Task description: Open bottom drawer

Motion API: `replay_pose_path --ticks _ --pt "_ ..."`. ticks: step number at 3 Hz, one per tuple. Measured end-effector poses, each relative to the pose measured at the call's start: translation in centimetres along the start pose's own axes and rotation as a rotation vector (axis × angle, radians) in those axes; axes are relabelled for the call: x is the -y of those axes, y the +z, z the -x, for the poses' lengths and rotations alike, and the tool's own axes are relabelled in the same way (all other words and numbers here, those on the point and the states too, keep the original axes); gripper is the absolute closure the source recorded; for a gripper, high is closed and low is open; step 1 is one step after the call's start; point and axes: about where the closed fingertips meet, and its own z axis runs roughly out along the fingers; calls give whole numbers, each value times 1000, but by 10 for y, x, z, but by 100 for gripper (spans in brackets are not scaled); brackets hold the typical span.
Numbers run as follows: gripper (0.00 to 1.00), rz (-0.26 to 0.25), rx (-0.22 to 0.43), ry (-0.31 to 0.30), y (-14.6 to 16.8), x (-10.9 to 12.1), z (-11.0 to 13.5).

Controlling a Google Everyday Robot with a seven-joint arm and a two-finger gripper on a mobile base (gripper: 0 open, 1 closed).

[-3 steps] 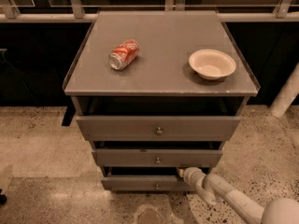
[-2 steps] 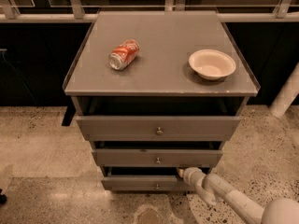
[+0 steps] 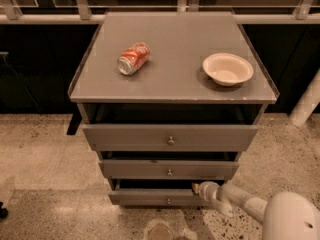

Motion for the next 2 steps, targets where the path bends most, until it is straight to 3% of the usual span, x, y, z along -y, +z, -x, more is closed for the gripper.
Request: replay_pose_path --ticks 1,2 --pt "100 0 0 0 -4 -2 4" --pt "100 1 -22 46 -23 7 -8"
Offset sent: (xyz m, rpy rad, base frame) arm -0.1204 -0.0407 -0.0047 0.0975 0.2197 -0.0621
